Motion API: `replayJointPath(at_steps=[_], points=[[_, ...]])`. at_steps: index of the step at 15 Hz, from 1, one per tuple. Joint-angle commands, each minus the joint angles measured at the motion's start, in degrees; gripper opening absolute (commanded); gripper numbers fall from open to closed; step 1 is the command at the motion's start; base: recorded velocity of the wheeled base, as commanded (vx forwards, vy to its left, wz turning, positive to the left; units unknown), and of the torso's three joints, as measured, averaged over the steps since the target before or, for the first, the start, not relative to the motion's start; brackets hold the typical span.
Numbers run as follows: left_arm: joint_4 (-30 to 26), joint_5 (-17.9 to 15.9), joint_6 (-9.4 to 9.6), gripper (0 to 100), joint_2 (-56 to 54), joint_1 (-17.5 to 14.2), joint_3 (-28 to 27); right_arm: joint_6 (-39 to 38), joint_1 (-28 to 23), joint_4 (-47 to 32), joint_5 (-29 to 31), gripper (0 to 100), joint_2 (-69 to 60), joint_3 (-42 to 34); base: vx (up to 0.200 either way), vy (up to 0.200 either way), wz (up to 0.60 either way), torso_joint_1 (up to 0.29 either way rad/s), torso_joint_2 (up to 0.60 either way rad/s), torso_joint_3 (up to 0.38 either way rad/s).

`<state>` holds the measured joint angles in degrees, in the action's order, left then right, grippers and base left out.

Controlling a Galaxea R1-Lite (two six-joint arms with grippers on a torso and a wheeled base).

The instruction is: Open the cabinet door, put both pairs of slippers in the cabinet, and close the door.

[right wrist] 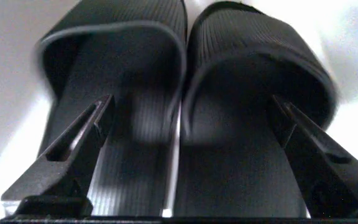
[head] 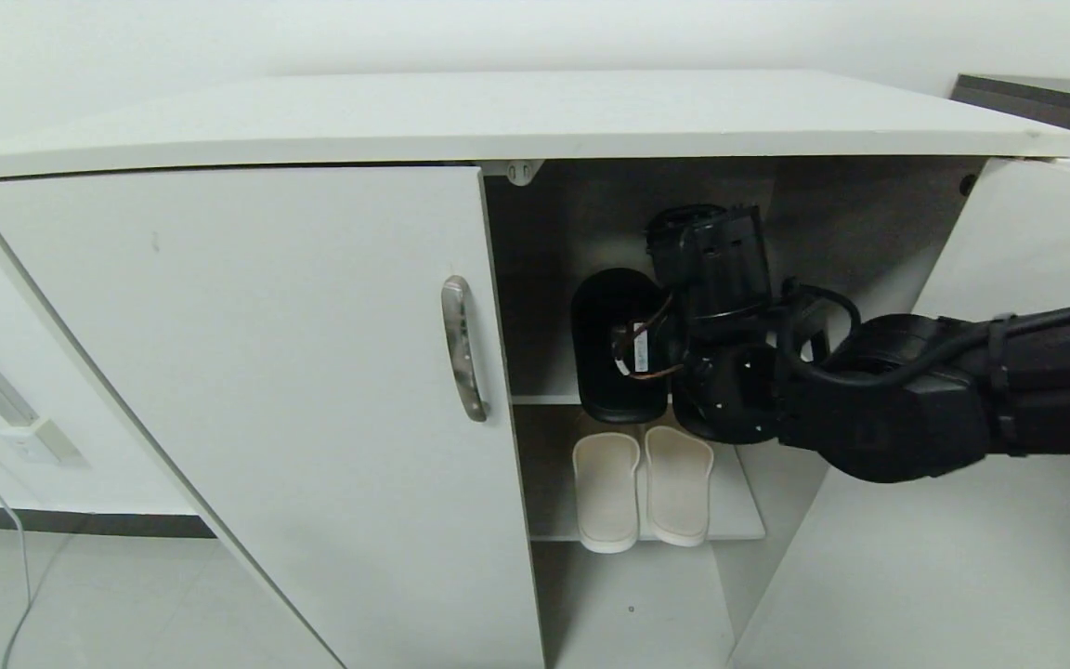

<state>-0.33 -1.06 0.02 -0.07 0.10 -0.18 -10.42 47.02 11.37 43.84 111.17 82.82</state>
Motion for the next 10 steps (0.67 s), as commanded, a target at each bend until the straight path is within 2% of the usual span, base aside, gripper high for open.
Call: replayJointPath(at_steps=[1, 3, 4, 6, 7, 10], points=[[0.0, 0.0, -0.02, 0, 0.1, 0.0, 0.0, 0.4, 3.5, 4.8, -0.2, 100, -9.5, -11.0, 0.000, 0.000, 0.00, 0.000, 0.00, 0.000], [0.0, 0.0, -0.02, 0, 0.1, 0.0, 0.0, 0.6, 5.9, 9.9, -0.8, 100, -13.4, -18.4, 0.000, 0.000, 0.00, 0.000, 0.00, 0.000], [0.0, 0.0, 0.06, 0, 0.1, 0.1, 0.0, 1.5, 7.7, 15.0, -1.6, 100, -16.4, -25.5, 0.000, 0.000, 0.00, 0.000, 0.00, 0.000], [0.0, 0.0, 0.06, 0, 0.1, 0.0, 0.0, 3.4, 9.4, 22.3, -4.2, 100, -19.4, -32.7, 0.000, 0.000, 0.00, 0.000, 0.00, 0.000], [0.0, 0.0, 0.06, 0, 0.1, 0.0, 0.0, 4.3, 9.6, 24.1, -4.6, 0, -19.7, -33.9, 0.000, 0.000, 0.00, 0.000, 0.00, 0.000], [0.0, 0.0, -0.02, 0, 0.1, 0.0, 0.0, 7.1, 10.0, 27.6, -5.1, 0, -19.7, -34.8, 0.000, 0.000, 0.00, 0.000, 0.00, 0.000]])
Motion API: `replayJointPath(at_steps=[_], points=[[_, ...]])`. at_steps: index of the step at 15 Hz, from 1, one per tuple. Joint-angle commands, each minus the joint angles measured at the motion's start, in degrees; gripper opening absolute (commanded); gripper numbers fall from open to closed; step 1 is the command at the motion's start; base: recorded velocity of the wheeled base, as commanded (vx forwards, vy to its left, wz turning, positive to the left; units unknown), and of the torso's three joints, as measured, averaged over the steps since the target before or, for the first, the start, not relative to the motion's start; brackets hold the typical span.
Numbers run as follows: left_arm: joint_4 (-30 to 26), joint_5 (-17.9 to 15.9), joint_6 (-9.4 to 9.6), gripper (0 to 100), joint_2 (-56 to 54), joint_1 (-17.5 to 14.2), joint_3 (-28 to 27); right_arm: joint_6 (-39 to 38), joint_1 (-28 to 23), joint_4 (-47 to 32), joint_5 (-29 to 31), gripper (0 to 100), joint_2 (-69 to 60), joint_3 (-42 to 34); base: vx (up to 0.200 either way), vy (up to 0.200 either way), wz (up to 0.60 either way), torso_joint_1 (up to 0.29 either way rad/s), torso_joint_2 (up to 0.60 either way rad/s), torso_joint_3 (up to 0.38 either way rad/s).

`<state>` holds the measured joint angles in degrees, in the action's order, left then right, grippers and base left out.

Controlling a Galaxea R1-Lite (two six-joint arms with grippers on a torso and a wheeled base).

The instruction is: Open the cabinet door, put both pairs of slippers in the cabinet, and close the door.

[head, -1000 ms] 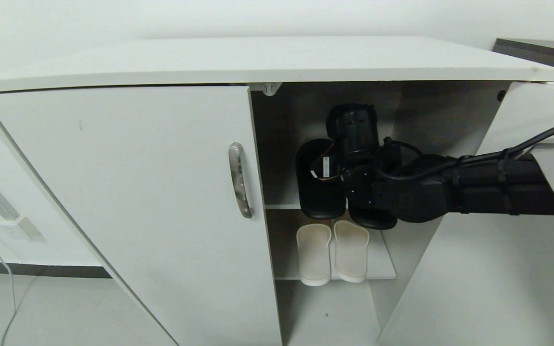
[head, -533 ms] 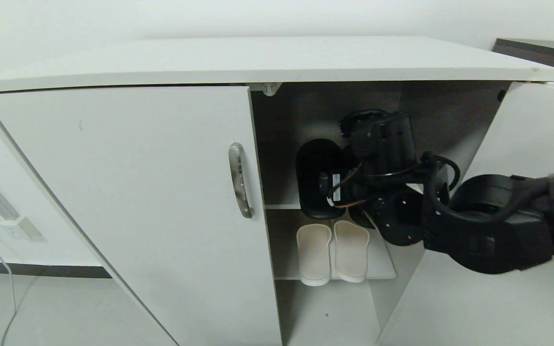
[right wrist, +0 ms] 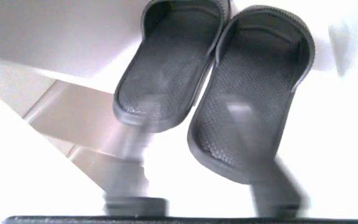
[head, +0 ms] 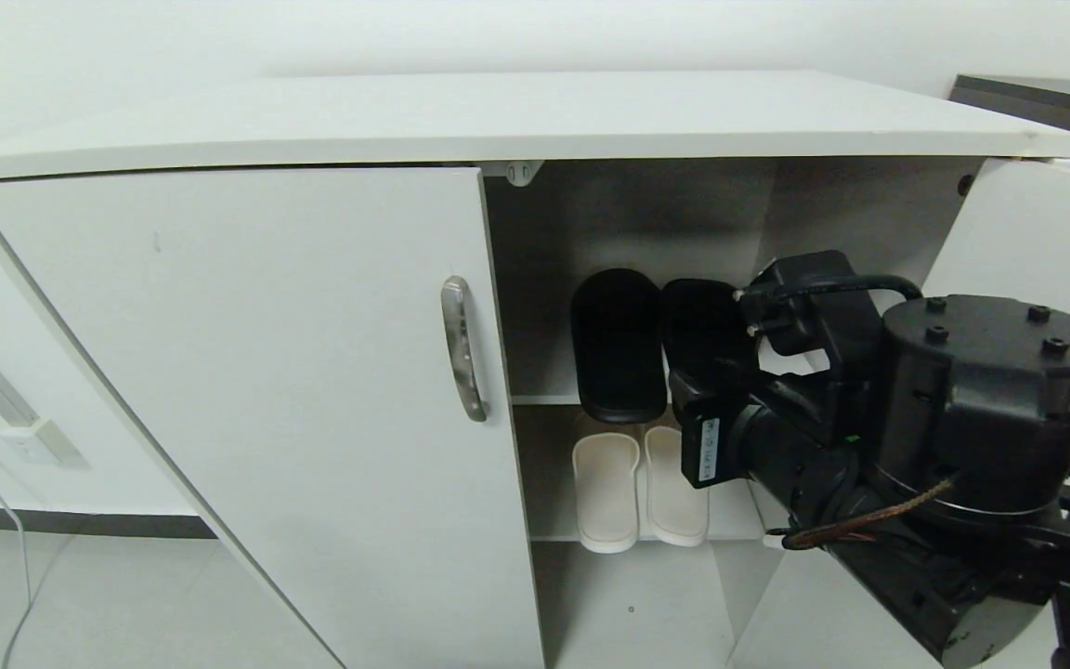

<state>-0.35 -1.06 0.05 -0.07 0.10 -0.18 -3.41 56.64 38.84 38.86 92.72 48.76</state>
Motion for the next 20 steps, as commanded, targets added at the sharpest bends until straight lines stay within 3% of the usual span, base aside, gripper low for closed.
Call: replayJointPath(at_steps=[1, 6, 20], points=[[0.0, 0.0, 0.04, 0, 0.1, 0.0, 0.0, 0.0, 0.6, 0.1, -0.2, 0, -0.7, -0.9, 0.000, 0.000, 0.00, 0.000, 0.00, 0.000], [0.0, 0.0, 0.21, 0, 0.1, 0.0, 0.0, -0.4, 0.6, 0.1, -1.2, 0, -0.3, -1.7, 0.000, 0.000, 0.00, 0.000, 0.00, 0.000], [0.0, 0.0, -0.14, 0, 0.1, 0.0, 0.0, -0.2, -0.6, 1.8, -3.4, 0, -0.3, -4.3, -0.200, 0.000, 0.00, 0.002, 0.00, 0.001]])
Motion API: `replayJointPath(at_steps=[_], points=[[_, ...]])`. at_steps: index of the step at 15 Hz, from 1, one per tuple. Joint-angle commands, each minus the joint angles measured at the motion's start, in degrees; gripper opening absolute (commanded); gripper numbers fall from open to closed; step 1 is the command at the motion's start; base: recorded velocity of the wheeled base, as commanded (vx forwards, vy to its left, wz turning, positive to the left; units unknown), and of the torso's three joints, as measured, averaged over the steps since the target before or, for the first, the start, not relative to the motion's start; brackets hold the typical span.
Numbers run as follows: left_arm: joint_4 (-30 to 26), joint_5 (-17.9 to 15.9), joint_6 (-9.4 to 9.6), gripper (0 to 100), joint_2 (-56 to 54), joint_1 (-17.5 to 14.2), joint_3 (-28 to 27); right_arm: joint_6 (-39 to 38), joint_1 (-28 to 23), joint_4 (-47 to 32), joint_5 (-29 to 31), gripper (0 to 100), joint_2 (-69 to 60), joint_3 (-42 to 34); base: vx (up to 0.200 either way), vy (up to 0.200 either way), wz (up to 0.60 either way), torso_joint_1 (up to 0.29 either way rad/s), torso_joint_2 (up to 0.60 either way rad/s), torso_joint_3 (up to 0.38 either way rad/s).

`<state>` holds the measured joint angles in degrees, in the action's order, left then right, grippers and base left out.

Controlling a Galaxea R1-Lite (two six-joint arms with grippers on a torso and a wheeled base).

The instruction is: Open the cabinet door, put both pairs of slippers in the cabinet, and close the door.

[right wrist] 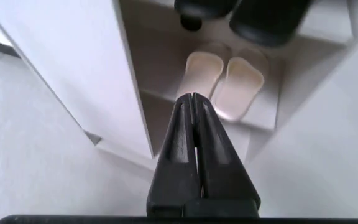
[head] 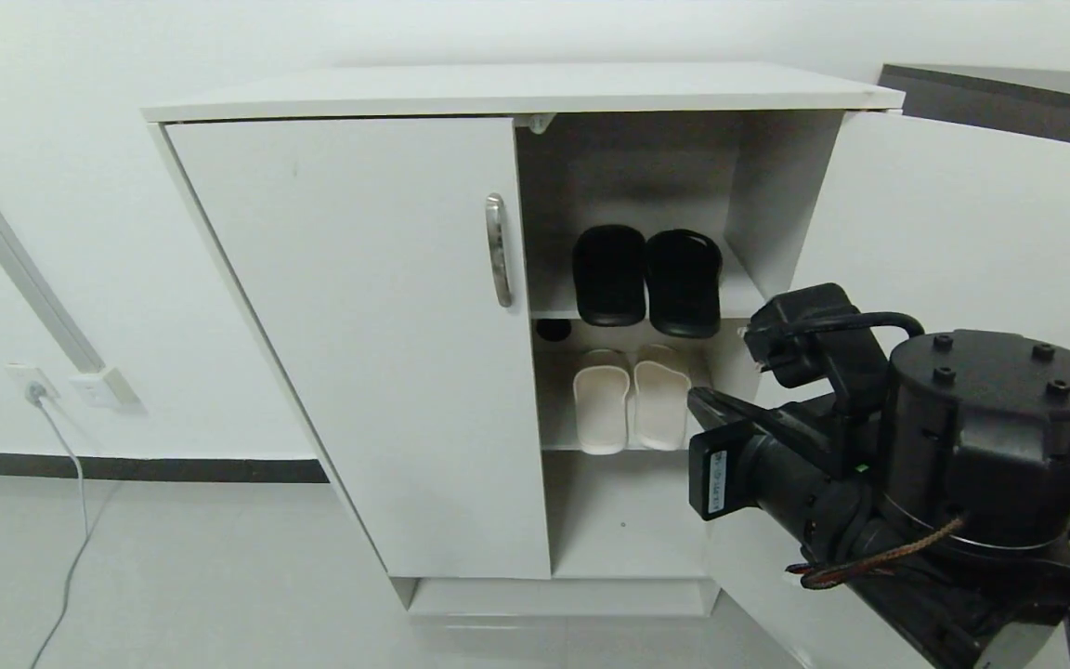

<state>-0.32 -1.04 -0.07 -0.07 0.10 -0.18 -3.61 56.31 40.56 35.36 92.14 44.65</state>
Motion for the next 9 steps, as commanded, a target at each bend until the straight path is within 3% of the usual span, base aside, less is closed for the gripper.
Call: replayJointPath(at_steps=[1, 7, 9], points=[[0.0, 0.1, -0.01, 0, 0.1, 0.0, 0.0, 0.0, -0.5, 0.1, -0.4, 0, 0.3, -0.5, -0.200, 0.000, 0.00, 0.002, 0.00, -0.002], [0.0, 0.1, -0.10, 0, 0.1, 0.0, 0.0, 0.4, -1.2, 0.4, -1.4, 0, 0.5, -1.8, -0.200, 0.000, 0.00, 0.002, 0.00, 0.004], [0.0, 0.2, -0.19, 0, 0.1, 0.0, 0.0, 0.4, -1.2, 0.5, -1.4, 0, 1.1, -1.8, 0.000, 0.000, 0.00, 0.000, 0.00, 0.000]])
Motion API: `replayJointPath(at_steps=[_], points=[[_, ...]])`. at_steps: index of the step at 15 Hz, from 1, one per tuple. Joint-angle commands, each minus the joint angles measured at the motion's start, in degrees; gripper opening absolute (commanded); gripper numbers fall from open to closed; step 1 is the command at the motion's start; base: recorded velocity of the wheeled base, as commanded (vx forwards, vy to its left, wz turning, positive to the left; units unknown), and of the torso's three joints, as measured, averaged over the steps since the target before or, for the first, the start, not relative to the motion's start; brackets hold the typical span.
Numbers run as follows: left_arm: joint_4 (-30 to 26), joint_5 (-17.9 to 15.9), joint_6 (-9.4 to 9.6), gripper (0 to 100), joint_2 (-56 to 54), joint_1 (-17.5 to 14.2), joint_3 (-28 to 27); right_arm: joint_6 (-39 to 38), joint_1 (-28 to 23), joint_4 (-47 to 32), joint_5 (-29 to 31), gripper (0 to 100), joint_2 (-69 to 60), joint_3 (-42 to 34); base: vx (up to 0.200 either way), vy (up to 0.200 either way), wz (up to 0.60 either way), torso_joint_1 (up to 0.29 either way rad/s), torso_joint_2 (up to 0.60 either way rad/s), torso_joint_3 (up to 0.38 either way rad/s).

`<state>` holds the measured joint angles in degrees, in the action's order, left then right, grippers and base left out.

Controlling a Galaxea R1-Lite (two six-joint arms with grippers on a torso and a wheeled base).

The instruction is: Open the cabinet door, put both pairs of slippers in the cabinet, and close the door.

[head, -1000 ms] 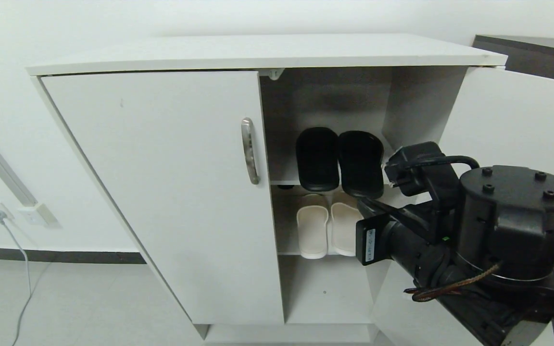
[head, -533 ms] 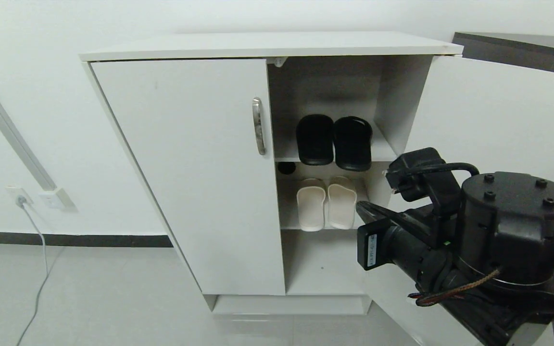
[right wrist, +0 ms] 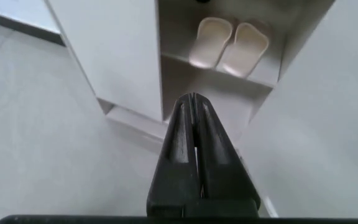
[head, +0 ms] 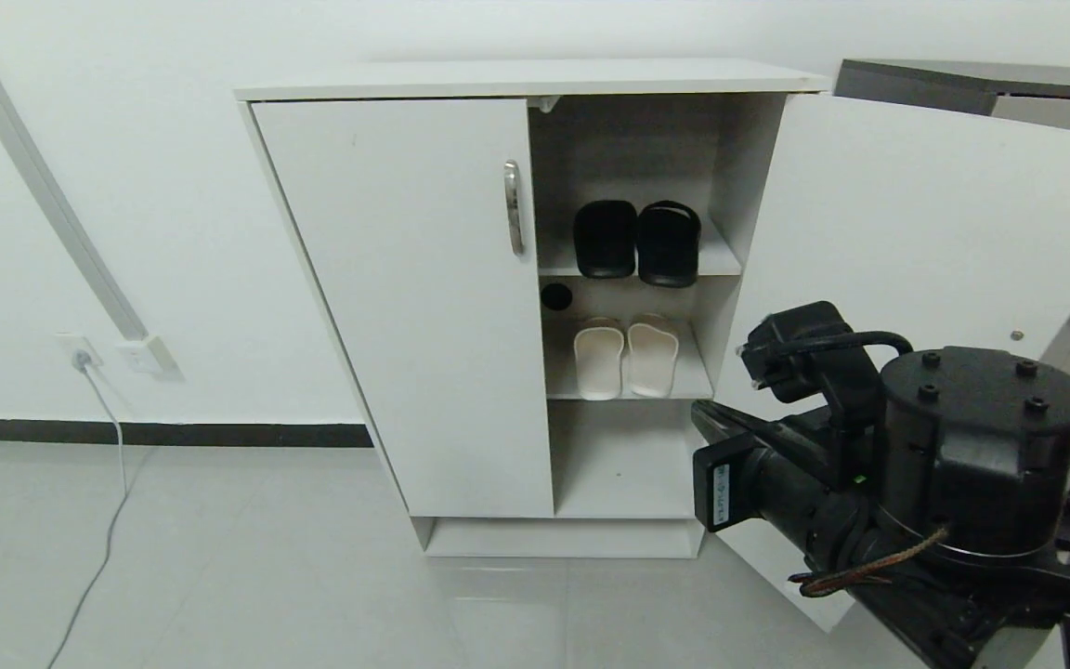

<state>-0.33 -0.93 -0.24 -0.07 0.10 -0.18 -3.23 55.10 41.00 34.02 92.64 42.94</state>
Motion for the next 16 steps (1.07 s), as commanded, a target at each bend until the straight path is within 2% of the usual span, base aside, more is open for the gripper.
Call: replayJointPath(at_steps=[1, 13, 16], points=[[0.0, 0.0, -0.02, 0, 0.1, 0.0, 0.0, 0.0, 0.0, 0.0, 0.0, 0, 0.7, 0.0, 0.000, 0.000, 0.00, 0.000, 0.00, 0.000], [0.0, 0.0, -0.02, 0, 0.1, 0.0, 0.0, -0.3, -1.0, 0.0, -0.8, 0, 1.1, -0.2, 0.000, 0.000, 0.00, 0.000, 0.00, 0.000], [0.0, 0.0, -0.02, 0, 0.1, 0.0, 0.0, -0.3, -1.1, 0.0, -0.8, 0, 1.1, -0.2, 0.000, 0.000, 0.00, -0.004, -0.15, -0.209]])
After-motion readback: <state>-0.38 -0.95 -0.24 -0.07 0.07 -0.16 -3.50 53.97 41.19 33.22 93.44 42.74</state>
